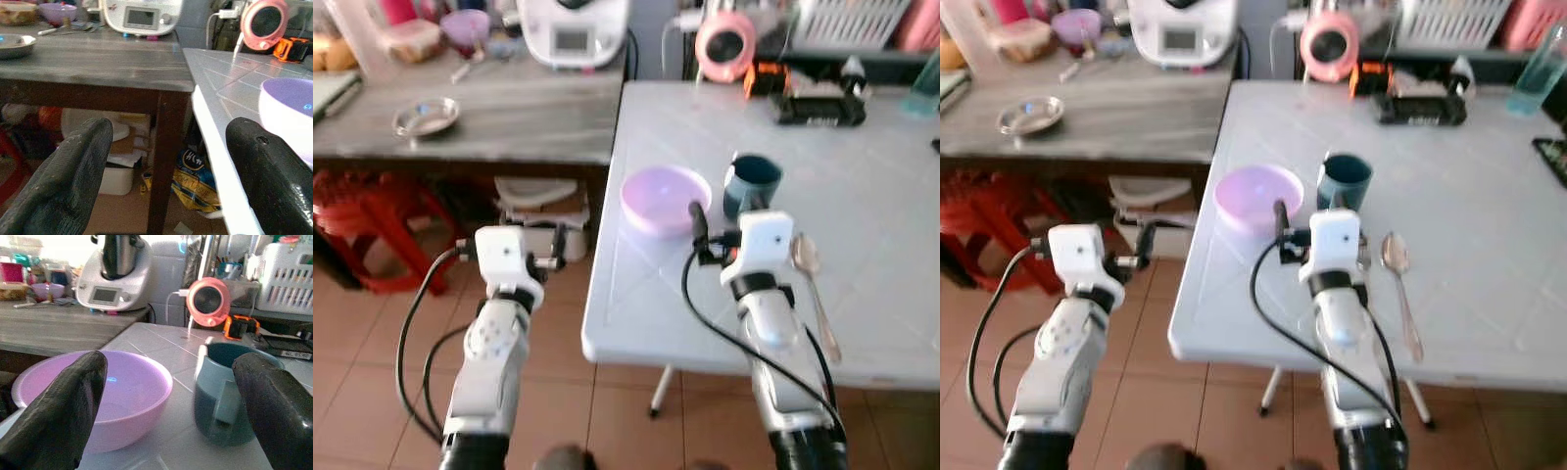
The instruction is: Setting the table
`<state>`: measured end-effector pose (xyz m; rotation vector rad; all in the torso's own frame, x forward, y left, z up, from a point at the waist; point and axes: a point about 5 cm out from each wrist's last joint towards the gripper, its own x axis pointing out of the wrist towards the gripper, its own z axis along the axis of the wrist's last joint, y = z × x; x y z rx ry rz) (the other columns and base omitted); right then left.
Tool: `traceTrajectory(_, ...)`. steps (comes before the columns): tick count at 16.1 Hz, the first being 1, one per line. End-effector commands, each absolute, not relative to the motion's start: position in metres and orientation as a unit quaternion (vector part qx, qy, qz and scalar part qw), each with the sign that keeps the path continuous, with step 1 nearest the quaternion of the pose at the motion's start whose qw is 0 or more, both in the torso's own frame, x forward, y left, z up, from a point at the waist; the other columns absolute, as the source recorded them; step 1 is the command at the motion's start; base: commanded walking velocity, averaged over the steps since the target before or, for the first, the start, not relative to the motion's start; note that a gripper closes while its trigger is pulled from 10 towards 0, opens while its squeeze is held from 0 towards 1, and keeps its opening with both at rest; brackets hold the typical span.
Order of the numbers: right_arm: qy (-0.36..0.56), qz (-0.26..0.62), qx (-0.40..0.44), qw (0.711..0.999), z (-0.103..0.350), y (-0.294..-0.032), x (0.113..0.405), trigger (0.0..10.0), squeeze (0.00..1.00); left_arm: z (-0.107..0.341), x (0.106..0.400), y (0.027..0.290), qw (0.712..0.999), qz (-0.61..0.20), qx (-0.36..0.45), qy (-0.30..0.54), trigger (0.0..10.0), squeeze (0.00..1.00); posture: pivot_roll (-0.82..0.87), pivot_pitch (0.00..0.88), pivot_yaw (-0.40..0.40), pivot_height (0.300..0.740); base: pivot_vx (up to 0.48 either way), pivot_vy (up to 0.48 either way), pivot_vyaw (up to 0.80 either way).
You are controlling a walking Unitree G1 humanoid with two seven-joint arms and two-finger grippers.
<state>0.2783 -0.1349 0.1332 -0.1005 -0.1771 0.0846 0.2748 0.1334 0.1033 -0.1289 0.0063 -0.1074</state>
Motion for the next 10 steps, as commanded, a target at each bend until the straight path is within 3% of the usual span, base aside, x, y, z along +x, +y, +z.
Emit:
traceTrajectory(1,-0.094,0.042,-0.059,0.993,0.135,-0.139,0.277,10.0,0.0,0.106,0.276,0.127,0.996,-0.061,-0.069,-0.002,10.0,0.0,-0.02,0.0,0.046,0.74,0.0,0.0,0.0)
traceTrajectory(10,-0.119,0.214,-0.16,0.956,0.149,-0.114,0.285,10.0,0.0,0.101,0.274,0.136,0.994,-0.031,-0.102,0.034,10.0,0.0,0.0,0.0,0.044,0.74,0.0,0.0,0.0)
